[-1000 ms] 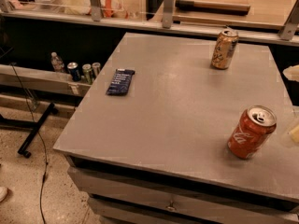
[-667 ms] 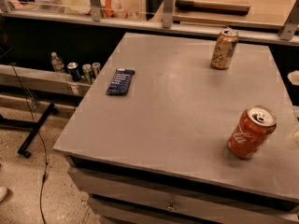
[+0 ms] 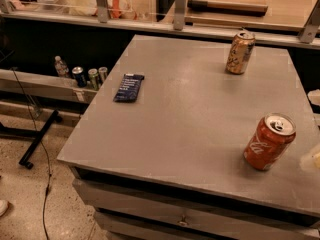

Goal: Move coke can near rxbar blueberry

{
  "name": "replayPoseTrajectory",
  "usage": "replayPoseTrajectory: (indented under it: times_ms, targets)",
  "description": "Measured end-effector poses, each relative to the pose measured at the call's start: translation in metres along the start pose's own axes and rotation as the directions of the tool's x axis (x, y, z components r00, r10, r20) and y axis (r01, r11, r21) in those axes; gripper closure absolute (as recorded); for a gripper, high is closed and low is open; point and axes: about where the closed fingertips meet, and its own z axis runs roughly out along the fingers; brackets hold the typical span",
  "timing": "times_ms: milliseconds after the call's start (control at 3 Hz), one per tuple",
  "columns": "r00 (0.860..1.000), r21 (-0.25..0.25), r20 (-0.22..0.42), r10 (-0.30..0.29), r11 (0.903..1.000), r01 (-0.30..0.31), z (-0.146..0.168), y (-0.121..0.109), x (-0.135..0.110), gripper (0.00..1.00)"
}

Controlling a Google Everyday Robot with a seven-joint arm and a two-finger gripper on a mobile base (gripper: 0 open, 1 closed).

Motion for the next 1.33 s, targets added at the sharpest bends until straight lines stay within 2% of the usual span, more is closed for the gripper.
replayPoseTrajectory:
  times_ms: [667,1333]
  targets:
    - [0.995,0.02,0.086,0.043,0.9988,-0.045,0.01,0.009,0.02,0.0]
    - [0.984,0.039,0.172,0.036,0.9983,-0.043,0.025,0.004,0.023,0.0]
